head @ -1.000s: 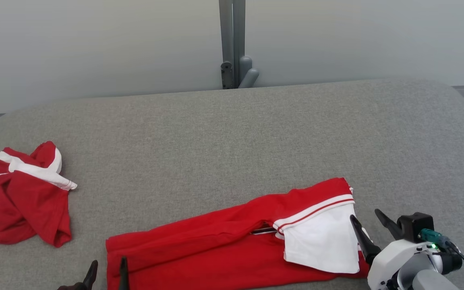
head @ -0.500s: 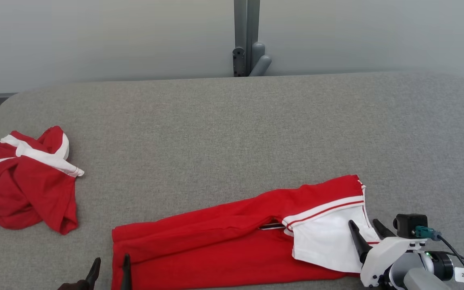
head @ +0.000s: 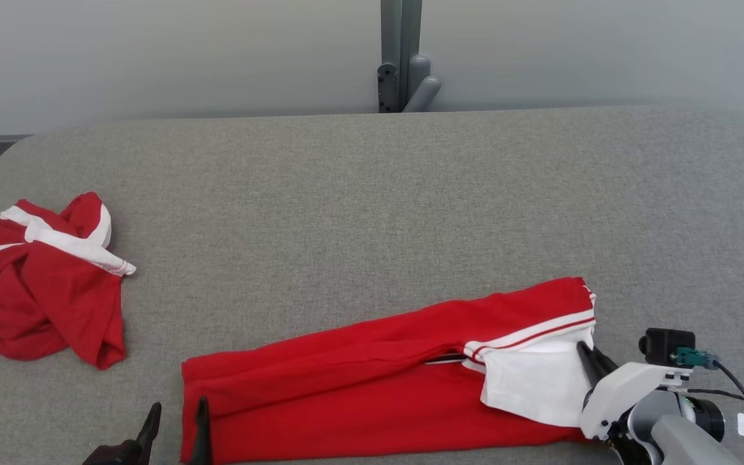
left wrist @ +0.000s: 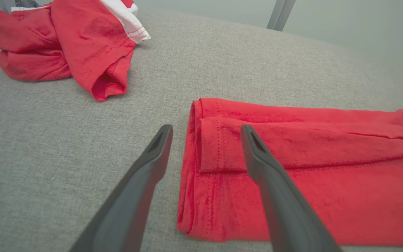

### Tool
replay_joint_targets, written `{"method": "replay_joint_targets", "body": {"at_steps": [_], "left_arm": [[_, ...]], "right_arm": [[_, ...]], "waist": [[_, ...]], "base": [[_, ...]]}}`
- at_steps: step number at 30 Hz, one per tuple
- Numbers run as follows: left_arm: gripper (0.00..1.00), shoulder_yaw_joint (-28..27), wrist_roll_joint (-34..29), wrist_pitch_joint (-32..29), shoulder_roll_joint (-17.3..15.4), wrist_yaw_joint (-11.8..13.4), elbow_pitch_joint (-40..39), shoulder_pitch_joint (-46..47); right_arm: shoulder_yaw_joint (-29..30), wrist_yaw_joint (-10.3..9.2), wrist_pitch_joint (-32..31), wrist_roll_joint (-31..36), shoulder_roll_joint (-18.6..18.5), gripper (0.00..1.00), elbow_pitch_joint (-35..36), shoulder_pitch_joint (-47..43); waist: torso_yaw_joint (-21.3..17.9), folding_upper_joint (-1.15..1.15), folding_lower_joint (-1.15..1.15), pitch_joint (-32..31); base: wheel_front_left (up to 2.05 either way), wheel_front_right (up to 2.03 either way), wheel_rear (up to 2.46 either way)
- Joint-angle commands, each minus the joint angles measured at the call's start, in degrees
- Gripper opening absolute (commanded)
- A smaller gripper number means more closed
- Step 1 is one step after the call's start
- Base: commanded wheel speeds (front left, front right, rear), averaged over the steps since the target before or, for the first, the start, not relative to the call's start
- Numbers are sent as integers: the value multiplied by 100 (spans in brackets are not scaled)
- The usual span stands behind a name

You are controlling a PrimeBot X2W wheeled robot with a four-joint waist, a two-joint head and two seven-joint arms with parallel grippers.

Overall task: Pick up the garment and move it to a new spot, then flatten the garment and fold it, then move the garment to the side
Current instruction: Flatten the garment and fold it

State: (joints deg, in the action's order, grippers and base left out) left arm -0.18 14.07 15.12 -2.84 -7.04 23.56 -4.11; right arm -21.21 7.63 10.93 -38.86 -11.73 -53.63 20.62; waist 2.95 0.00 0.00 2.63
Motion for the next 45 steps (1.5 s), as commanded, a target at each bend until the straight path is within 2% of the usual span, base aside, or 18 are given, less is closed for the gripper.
{"method": "replay_joint_targets", "body": {"at_steps": [1, 9, 14, 17, 20, 24, 27, 36, 41, 45], "left_arm": [[100, -19, 22, 1, -13, -9, -16, 75], [100, 0, -27, 1, -13, -20, 8, 95], [100, -16, -9, 1, -13, -23, 10, 74], [100, -28, 6, 1, -12, -23, 30, 51], [100, 3, 38, 1, -13, -27, 52, 61], [100, 93, 84, 0, -13, -17, 48, 76], [100, 139, 104, 0, -13, -15, 42, 69], [100, 305, 165, 0, -13, -24, 96, 27], [100, 389, 138, 0, -13, -29, 114, 55], [100, 446, 94, 0, -14, -35, 135, 114]], "right_arm": [[158, -27, 79, -145, -115, 0, -158, 35], [1119, -26, 421, -89, -449, 0, -862, 233], [1737, -22, 428, 233, -703, 0, -822, 189], [2117, -20, 430, 575, -676, 0, -650, 68], [2151, -16, 430, 885, -460, 0, -320, -12], [1819, -16, 430, 1077, -131, 0, 258, -201], [1276, -15, 349, 1072, 38, 0, 727, -355], [-395, -15, -328, 611, 136, 0, 2330, -842], [-1031, -15, -572, 481, 277, 0, 2681, -807], [-1393, -15, -620, 438, 443, 0, 2649, -609]], "waist": [[-3, 0, 0, 9], [-16, 0, 0, 26], [-69, 0, 0, 16], [-142, 0, 0, 0], [-213, 0, 0, -30], [-277, 0, 0, -71], [-301, 0, 0, -101], [-174, 0, 0, -154], [49, 0, 0, -137], [271, 0, 0, -109]], "base": [[0, 0, 0], [0, 0, 0], [0, 0, 0], [0, 0, 0], [0, 0, 0], [0, 0, 0], [0, 0, 0], [0, 0, 0], [0, 0, 0], [0, 0, 0]]}}
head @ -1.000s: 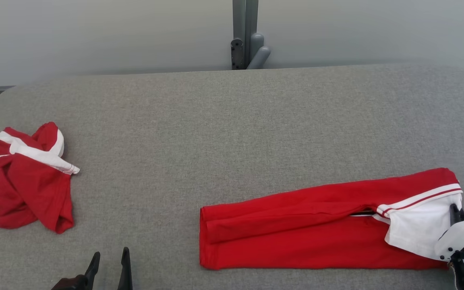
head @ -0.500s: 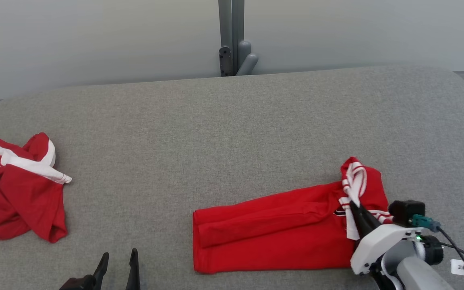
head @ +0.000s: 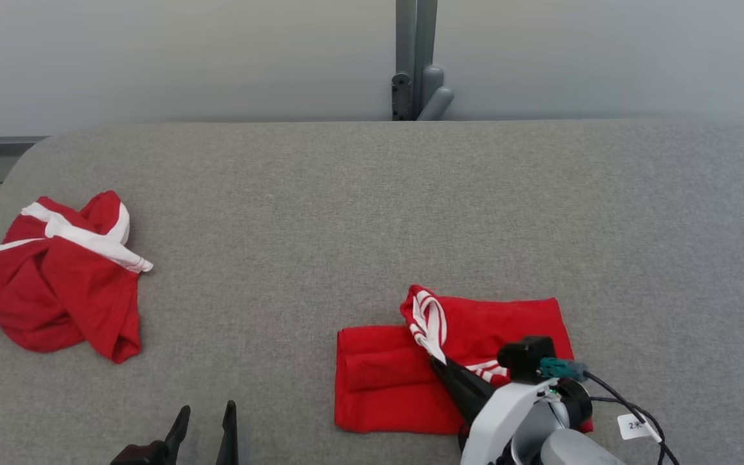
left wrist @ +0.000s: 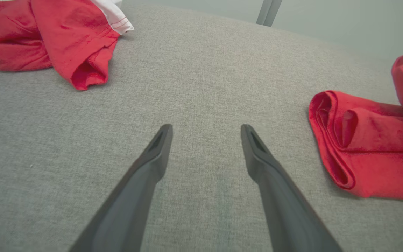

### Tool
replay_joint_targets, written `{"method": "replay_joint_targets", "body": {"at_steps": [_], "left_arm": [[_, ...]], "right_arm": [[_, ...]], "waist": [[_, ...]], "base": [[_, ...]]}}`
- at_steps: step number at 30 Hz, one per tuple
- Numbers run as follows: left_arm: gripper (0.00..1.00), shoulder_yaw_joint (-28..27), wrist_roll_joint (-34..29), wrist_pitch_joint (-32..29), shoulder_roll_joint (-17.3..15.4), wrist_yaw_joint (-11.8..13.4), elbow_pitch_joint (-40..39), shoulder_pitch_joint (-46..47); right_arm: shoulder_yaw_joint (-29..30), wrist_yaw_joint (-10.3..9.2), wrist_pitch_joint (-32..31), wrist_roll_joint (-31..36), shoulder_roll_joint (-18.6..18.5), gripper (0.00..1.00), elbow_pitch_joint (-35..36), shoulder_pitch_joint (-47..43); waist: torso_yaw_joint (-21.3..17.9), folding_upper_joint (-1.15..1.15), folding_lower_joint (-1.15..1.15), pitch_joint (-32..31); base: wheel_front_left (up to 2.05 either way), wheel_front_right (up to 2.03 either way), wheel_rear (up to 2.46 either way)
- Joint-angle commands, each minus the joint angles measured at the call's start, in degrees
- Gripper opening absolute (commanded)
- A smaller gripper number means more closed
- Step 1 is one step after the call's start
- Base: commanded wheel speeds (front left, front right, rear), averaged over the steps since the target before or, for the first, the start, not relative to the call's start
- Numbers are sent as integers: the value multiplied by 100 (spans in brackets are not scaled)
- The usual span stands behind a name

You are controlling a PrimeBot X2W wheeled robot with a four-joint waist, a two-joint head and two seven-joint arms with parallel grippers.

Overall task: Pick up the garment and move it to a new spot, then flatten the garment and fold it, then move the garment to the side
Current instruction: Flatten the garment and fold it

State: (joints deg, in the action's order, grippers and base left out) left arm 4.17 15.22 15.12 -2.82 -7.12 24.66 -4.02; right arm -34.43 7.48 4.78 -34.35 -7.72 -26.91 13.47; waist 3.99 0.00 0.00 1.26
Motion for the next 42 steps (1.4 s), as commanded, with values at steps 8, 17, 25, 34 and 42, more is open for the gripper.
{"method": "replay_joint_targets", "body": {"at_steps": [8, 17, 25, 34, 42], "left_arm": [[100, 105, -24, 0, -15, -39, 68, 114], [100, 145, -23, 0, -15, -33, 69, 130], [100, -49, -73, 0, -14, -20, 31, 18], [100, -89, -37, 0, -15, 7, 0, -24], [100, -152, -83, 0, -15, 9, -24, -76]], "right_arm": [[-558, 1, 128, -150, 350, 0, -573, 554], [-692, 1, 560, -345, 447, 100, -1152, 878], [-298, 1, 1012, -549, 452, 100, -951, 1024], [697, 1, 1044, 56, 62, 100, -269, 376], [1217, 1, 1044, 408, -172, 100, -219, -194]], "waist": [[606, 0, 0, 56], [795, 0, 0, 71], [530, 0, 0, -13], [221, 0, 0, -105], [99, 0, 0, -172]], "base": [[0, 0, 0], [0, 0, 0], [0, 0, 0], [0, 0, 0], [0, 0, 0]]}}
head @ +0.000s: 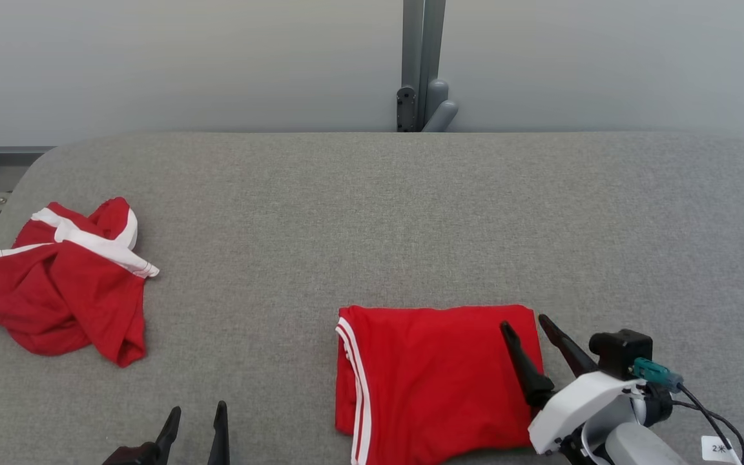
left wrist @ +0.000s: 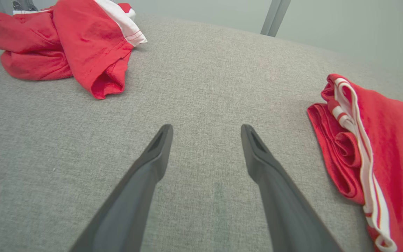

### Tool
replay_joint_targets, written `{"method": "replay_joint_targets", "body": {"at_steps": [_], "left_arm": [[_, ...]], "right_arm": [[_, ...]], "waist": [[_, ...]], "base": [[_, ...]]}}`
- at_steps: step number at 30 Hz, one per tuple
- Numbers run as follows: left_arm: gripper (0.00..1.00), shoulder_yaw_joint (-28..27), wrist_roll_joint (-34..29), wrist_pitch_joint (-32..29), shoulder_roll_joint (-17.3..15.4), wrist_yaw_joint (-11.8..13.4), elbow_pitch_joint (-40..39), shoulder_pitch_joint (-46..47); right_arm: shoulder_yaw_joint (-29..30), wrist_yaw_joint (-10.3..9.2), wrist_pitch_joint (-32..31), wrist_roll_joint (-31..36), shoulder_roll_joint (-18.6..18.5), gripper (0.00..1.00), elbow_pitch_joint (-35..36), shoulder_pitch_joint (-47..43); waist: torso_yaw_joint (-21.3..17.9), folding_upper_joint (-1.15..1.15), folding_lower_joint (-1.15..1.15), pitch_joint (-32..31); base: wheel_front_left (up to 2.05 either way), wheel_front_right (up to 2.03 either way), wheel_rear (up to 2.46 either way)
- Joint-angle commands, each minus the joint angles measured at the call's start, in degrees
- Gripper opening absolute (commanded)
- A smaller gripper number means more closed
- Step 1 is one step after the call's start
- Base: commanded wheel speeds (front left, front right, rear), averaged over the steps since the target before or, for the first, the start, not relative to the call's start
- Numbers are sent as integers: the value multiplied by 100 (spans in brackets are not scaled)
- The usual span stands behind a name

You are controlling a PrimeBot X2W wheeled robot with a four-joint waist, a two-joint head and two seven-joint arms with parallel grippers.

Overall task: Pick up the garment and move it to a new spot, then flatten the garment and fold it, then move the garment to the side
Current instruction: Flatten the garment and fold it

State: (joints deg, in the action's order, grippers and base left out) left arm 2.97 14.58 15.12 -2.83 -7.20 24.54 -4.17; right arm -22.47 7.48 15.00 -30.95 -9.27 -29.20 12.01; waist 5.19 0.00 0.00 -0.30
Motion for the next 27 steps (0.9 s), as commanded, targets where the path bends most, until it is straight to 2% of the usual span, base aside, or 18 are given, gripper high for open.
{"method": "replay_joint_targets", "body": {"at_steps": [1, 12, 19, 27], "left_arm": [[100, -41, -38, 0, -14, 15, -30, -74], [100, -201, -174, 0, -14, 78, -195, -153], [100, -311, -237, 0, -14, 75, -291, -154], [100, -445, -303, 0, -15, 73, -427, -252]], "right_arm": [[125, 0, 24, 115, -5, 100, 9, -113], [1206, 0, 23, 1112, 245, 100, 329, -555], [1683, 0, 23, 1536, 376, 100, 562, -738], [1970, 0, 21, 1758, 478, 100, 697, -918]], "waist": [[-37, 0, 0, -22], [-319, 0, 0, -131], [-491, 0, 0, -197], [-646, 0, 0, -342]], "base": [[0, 0, 0], [0, 0, 0], [0, 0, 0], [0, 0, 0]]}}
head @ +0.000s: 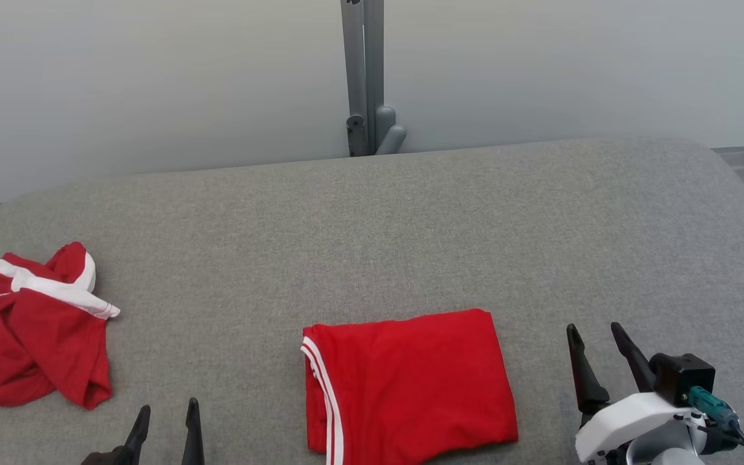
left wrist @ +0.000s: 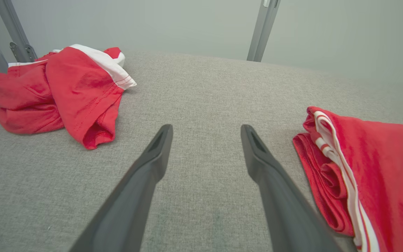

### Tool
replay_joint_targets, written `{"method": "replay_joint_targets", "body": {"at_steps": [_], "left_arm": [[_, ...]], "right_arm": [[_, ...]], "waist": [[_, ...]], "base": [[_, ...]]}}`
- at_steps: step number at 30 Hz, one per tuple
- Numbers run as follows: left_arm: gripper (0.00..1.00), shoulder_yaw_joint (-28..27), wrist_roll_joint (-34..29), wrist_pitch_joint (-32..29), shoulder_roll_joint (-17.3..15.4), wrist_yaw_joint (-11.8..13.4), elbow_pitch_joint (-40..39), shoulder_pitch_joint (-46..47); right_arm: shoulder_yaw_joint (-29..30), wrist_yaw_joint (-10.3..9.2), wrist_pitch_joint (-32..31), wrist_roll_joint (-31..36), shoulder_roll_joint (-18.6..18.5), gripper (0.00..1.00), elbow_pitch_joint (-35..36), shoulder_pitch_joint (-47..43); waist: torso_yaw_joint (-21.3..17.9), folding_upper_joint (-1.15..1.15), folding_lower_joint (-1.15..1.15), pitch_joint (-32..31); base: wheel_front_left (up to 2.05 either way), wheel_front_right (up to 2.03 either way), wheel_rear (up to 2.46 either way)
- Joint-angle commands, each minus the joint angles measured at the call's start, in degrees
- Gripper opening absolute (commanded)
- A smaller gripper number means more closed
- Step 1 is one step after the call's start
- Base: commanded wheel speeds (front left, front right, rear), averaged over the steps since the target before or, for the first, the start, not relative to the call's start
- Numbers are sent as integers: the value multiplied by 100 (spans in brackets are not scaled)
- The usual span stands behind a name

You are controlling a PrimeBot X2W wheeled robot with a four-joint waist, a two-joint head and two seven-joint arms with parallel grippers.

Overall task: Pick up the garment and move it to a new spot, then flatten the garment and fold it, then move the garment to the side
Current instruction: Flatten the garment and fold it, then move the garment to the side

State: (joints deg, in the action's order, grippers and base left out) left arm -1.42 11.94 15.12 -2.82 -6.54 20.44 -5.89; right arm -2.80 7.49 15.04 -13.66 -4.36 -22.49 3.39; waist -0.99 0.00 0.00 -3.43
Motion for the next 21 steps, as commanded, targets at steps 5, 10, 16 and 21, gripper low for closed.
{"method": "replay_joint_targets", "body": {"at_steps": [5, 10, 16, 21], "left_arm": [[100, -100, -95, 0, -16, -8, -90, -184], [100, -169, -148, 0, -16, -25, -156, -274], [100, -190, -150, 0, -16, -35, -199, -313], [100, -170, -116, 0, -16, -27, -204, -300]], "right_arm": [[54, -1, 18, 99, 40, 100, 36, -187], [70, -1, 18, 130, 77, 100, 61, -271], [0, -1, 18, 231, 87, 100, 78, -315], [40, -1, 18, 254, 97, 100, 88, -325]], "waist": [[-78, 0, 0, -144], [-90, 0, 0, -213], [-73, 0, 0, -239], [-42, 0, 0, -199]], "base": [[0, 0, 0], [0, 0, 0], [0, 0, 0], [0, 0, 0]]}}
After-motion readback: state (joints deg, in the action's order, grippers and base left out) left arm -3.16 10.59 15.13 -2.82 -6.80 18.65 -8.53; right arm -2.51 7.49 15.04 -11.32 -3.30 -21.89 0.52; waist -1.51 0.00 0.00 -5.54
